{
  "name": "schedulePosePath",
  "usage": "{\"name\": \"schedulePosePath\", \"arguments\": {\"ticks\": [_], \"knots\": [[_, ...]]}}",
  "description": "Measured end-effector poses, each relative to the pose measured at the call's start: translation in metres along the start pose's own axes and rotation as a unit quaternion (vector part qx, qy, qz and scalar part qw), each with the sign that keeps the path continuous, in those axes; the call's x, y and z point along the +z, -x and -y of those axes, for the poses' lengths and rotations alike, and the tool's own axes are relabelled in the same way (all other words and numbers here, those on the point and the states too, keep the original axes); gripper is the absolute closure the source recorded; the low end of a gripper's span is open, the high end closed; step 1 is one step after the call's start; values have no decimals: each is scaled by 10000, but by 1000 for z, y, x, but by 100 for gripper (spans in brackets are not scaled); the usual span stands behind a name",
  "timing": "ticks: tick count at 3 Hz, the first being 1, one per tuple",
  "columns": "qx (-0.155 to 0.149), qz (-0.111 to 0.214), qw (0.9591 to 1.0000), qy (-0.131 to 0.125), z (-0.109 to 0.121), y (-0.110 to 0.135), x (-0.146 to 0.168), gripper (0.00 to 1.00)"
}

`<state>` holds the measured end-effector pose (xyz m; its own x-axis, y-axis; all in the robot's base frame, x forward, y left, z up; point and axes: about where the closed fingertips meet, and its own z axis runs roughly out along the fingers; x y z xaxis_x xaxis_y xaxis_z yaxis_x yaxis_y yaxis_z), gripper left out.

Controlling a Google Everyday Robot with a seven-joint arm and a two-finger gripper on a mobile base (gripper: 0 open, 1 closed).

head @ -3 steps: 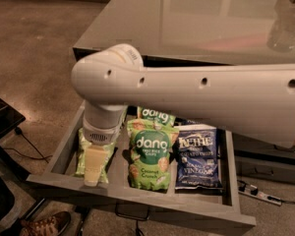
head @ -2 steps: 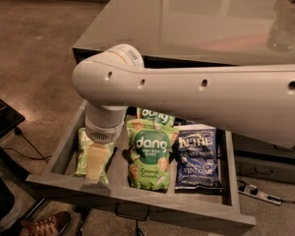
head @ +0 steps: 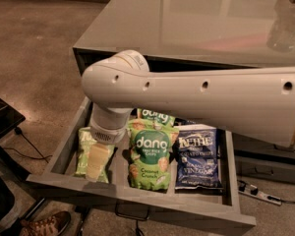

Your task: Pick green jalapeno chip bag from top drawer and place on counter

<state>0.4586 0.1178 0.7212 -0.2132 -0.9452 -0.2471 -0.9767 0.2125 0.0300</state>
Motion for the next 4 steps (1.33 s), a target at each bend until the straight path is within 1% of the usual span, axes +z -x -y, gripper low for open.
{"name": "schedulePosePath", "arguments": {"ticks": [1, 2, 3, 4], "knots": [[688, -101, 9970, -353, 12, -14, 11, 0], [700, -431, 9901, -1135, 12, -20, 3, 0], [852, -769, 9761, -1846, 9, -15, -26, 0], [1290, -885, 9688, -1922, 10, -25, -28, 0]]}}
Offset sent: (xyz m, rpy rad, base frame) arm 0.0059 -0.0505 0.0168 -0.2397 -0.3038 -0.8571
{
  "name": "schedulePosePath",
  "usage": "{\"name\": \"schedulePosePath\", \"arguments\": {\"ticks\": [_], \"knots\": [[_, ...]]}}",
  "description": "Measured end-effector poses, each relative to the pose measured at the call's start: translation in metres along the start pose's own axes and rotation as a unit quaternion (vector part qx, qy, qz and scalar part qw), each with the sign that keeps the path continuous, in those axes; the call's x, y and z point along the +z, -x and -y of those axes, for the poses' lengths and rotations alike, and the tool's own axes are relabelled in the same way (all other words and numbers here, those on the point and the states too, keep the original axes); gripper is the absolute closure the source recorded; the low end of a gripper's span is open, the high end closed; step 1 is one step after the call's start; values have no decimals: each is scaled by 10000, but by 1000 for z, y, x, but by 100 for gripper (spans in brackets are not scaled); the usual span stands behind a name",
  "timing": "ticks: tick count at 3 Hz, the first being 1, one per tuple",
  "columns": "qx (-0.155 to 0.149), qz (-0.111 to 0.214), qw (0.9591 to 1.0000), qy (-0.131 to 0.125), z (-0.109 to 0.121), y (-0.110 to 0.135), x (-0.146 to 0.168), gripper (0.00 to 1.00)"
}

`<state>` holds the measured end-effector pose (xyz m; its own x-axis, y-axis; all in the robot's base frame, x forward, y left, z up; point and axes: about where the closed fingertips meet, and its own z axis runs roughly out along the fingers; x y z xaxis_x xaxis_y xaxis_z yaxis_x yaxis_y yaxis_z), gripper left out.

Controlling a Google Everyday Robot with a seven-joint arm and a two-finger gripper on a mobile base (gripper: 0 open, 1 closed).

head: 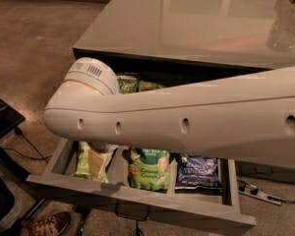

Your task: Pick green jalapeno chip bag from top drawer and place on counter

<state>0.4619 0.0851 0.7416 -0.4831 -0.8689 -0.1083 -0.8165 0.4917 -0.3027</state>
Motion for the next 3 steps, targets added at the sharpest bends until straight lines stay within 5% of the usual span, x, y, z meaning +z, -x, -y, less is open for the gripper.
{"name": "schedulePosePath", "arguments": {"ticks": [1, 2, 3], "knots": [[0, 0, 10000, 0, 0, 0, 0, 0], [514, -147, 9985, 102, 7, 1, 8, 0], [1212, -55, 9926, 9, 10, 13, 3, 0]]}}
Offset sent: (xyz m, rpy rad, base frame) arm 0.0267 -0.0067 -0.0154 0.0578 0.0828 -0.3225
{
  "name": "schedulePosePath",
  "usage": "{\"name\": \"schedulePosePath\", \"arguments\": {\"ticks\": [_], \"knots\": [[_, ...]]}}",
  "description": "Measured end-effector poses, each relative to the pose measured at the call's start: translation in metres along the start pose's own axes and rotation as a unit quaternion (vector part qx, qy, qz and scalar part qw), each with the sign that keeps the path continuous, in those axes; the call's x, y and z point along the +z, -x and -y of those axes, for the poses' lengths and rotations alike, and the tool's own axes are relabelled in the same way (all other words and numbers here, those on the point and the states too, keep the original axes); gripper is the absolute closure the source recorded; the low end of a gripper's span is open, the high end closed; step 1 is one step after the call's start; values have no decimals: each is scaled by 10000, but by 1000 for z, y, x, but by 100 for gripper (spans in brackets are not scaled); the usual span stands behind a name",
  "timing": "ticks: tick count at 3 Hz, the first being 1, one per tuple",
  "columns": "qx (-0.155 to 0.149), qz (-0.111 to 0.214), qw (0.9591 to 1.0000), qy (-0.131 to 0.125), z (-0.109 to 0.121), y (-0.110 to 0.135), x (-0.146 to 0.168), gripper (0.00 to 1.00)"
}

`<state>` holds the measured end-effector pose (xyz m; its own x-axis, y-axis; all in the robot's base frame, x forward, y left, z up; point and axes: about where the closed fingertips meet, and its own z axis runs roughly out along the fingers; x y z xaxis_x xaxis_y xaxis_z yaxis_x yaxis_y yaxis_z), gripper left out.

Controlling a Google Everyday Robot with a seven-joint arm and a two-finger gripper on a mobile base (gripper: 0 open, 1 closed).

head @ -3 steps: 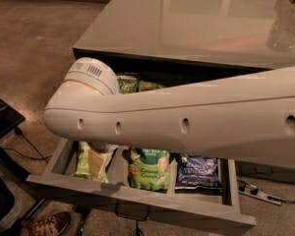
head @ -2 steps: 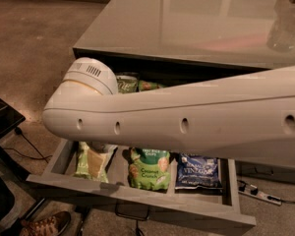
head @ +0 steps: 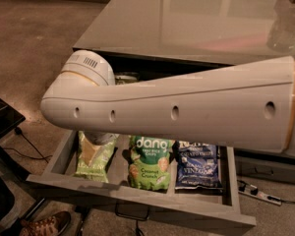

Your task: Pick green jalapeno chip bag from top drawer and place on counter

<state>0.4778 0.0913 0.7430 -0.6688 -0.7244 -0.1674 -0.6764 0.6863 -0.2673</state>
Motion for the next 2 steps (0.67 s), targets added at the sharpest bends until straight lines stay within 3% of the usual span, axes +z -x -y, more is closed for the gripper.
{"name": "schedulePosePath", "arguments": {"ticks": [1, 2], "knots": [[516, 207, 9981, -256, -5, 12, -6, 0], [931, 231, 9950, -262, -4, 13, -6, 0]]}}
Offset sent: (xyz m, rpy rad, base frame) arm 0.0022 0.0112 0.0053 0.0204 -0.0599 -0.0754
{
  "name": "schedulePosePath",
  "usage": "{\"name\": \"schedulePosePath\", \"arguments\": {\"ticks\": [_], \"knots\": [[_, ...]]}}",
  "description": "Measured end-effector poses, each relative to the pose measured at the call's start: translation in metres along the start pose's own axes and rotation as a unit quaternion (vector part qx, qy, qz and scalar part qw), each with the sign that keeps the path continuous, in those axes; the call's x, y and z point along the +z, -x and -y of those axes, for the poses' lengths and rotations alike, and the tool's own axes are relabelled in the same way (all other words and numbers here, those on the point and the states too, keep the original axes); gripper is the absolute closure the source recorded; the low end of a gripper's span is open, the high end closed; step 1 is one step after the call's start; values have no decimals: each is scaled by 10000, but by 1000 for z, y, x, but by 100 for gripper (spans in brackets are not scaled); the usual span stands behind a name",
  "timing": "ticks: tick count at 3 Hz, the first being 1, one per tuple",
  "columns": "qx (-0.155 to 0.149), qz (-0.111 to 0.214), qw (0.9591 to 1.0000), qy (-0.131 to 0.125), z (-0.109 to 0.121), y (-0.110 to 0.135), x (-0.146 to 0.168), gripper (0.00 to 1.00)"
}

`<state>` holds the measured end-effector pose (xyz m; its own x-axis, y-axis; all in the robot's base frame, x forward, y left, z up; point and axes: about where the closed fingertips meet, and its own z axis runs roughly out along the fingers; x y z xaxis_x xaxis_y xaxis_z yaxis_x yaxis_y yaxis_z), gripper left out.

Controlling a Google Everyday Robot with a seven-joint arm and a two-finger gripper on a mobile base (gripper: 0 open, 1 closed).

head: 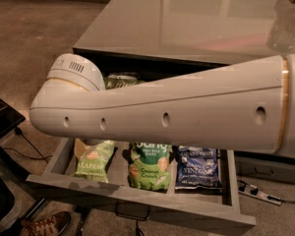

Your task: Pick green jalapeno chip bag from top drawer and place on counter

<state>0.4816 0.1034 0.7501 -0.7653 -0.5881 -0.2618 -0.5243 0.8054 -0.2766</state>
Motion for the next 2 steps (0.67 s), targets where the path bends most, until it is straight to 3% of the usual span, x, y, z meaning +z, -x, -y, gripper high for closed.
{"name": "schedulePosePath", "arguments": {"ticks": [1, 2], "knots": [[0, 0, 10000, 0, 0, 0, 0, 0], [-219, -111, 9996, 137, -23, 2, 17, 0]]}}
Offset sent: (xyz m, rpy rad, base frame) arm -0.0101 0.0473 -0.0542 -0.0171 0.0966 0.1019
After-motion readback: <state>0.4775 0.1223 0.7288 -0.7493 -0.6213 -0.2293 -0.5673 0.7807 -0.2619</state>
